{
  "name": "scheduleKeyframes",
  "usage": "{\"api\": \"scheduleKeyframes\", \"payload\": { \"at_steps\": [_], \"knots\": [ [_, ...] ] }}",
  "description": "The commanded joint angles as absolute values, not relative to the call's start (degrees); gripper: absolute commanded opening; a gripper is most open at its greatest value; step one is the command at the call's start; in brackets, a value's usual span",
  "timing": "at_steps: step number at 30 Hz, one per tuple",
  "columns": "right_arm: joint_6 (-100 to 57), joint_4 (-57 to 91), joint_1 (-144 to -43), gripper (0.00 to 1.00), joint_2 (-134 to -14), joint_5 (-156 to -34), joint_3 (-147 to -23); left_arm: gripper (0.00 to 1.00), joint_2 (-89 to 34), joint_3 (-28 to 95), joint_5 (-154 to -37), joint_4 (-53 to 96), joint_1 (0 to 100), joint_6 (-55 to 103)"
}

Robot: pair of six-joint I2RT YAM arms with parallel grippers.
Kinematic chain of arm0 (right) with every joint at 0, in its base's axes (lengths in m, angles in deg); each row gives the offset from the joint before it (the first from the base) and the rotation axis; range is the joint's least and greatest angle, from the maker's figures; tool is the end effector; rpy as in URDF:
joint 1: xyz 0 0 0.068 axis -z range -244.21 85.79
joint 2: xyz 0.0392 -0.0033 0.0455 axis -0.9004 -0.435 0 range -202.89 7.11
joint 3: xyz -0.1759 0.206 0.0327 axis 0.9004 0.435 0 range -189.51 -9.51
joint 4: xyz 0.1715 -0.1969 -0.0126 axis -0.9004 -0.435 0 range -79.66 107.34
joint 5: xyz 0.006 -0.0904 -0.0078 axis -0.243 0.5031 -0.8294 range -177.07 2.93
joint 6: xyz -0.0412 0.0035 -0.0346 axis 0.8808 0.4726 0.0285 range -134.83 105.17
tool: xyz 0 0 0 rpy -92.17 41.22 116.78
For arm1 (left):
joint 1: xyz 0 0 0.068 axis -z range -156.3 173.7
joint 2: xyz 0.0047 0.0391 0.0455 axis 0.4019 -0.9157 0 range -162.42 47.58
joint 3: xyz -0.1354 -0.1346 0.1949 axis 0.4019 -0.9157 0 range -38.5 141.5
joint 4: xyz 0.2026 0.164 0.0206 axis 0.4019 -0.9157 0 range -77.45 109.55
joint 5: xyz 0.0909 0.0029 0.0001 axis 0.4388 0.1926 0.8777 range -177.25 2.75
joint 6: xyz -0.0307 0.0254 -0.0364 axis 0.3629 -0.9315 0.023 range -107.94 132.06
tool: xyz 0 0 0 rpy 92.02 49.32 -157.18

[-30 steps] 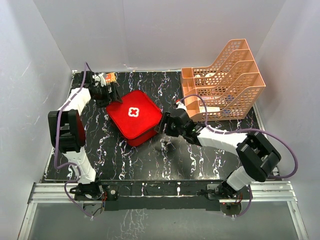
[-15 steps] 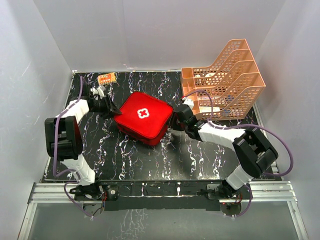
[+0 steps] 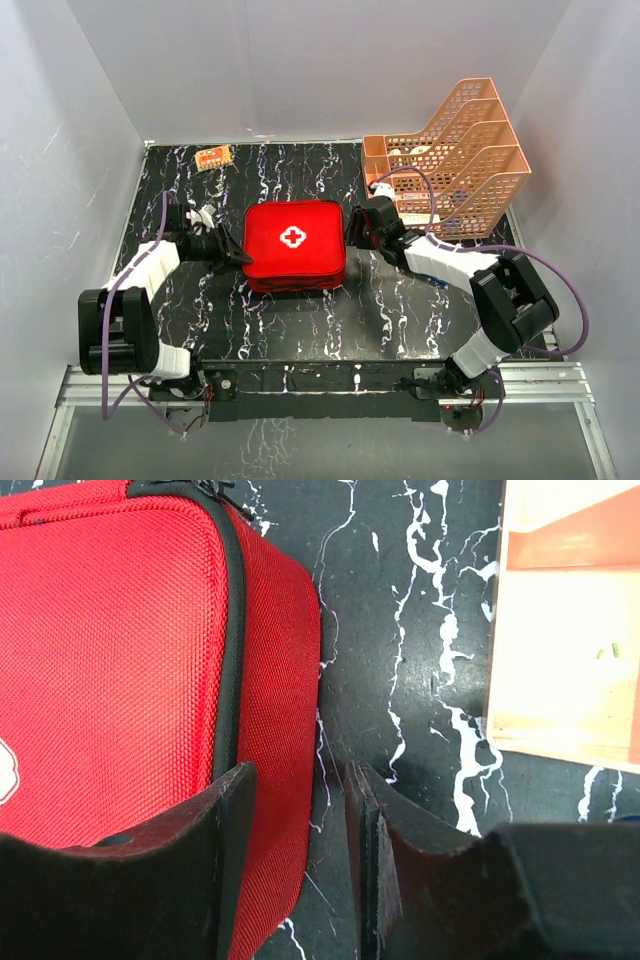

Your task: Organize the medicine kit

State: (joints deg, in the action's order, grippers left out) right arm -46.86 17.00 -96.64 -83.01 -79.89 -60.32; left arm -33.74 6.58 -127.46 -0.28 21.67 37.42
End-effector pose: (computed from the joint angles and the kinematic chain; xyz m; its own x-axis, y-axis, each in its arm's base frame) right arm 0.2829 0.1744 0.1989 -0.6957 0.1815 -0.6950 -0.0964 0.9352 0.3407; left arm 0.2704 -0.0135 0.1940 -0.8920 -0.3589 -0.2748 -0.0543 0.6886 -0.7231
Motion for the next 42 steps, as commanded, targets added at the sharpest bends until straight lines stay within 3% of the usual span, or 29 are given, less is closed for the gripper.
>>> {"api": "scheduleKeyframes", "payload": {
  "at_steps": [1,4,9,13,17,25,28,35,42],
  "knots": [
    [-46.8,15.1,-97.2,0.41,-77.1,-77.2,-64.5,0.4,-27.9,9.5,-120.9,-5.4,22.8,36.4],
    [-46.8,8.0,-96.8,0.47,-72.3,-70.7,-65.0,0.48,-23.7,12.8,-115.5,-8.4,22.7,35.8],
    [-43.4,-2.4,-96.6,0.59,-61.1,-63.9,-64.3,0.7,-13.6,16.3,-106.0,-13.2,22.7,33.9],
    [-39.4,-8.6,-96.5,0.57,-52.3,-61.4,-64.6,0.81,-4.0,16.5,-97.8,-13.1,22.8,32.9],
    [-37.8,-12.4,-96.6,0.64,-43.9,-60.3,-65.4,0.98,5.1,15.7,-92.1,-11.6,22.7,32.0],
    [-36.8,-17.3,-96.5,0.83,-28.8,-57.9,-65.2,0.99,15.2,17.4,-89.5,-14.2,22.9,31.2],
    [-36.3,-18.3,-96.6,0.98,-24.8,-57.5,-64.7,0.99,17.0,18.2,-90.3,-16.3,22.9,31.2],
    [-37.2,-17.6,-96.6,0.98,-18.6,-55.8,-63.5,0.99,21.0,19.2,-97.2,-17.8,23.0,30.5],
    [-37.3,-15.1,-96.6,0.98,-17.9,-55.3,-63.1,0.99,20.6,21.2,-95.2,-18.3,22.9,29.8]
  ]
}}
